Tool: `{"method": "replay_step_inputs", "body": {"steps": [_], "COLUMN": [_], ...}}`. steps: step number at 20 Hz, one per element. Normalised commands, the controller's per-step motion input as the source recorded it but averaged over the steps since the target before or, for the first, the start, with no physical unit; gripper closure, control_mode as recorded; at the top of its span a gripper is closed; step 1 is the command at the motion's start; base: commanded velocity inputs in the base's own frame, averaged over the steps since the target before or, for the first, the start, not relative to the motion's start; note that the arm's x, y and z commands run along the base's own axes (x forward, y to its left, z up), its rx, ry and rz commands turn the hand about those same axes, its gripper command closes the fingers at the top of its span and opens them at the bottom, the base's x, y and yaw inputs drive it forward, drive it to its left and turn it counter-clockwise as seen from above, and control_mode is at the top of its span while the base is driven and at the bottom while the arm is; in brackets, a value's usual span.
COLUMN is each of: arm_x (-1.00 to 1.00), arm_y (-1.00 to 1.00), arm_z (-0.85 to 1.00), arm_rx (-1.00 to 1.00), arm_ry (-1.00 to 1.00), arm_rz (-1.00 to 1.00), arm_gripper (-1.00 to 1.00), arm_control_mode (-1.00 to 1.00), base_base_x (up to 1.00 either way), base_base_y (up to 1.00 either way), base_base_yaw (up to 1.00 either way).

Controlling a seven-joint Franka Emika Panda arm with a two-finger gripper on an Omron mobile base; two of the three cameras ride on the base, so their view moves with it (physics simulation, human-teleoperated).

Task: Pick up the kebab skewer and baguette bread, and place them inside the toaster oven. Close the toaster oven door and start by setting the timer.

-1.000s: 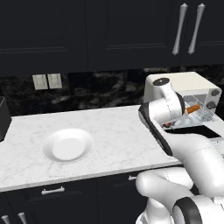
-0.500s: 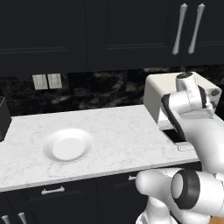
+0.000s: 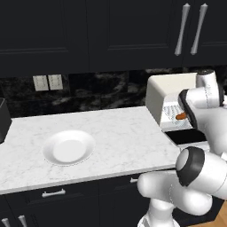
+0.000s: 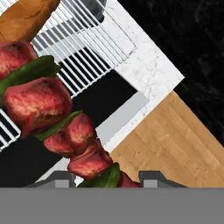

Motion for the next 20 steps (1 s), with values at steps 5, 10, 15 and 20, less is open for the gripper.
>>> {"method": "replay_step_inputs", "body": {"steps": [5, 10, 15, 20], "arm_x": [0.19, 0.17, 0.13, 0.0], "arm_y": [-0.16, -0.07, -0.05, -0.02], "arm_z": [0.0, 0.0, -0.02, -0.16], "arm_rx": [0.03, 0.03, 0.04, 0.05], "arm_ry": [-0.04, 0.0, -0.01, -0.06], "arm_rz": [0.0, 0.0, -0.01, -0.09], "arm_gripper": [1.0, 1.0, 1.0, 1.0], "arm_control_mode": [-1.0, -1.0, -1.0, -1.0], "base_base_x": [0.0, 0.0, 0.0, 0.0], "base_base_y": [0.0, 0.0, 0.0, 0.0], "base_base_yaw": [0.0, 0.0, 0.0, 0.0]}}
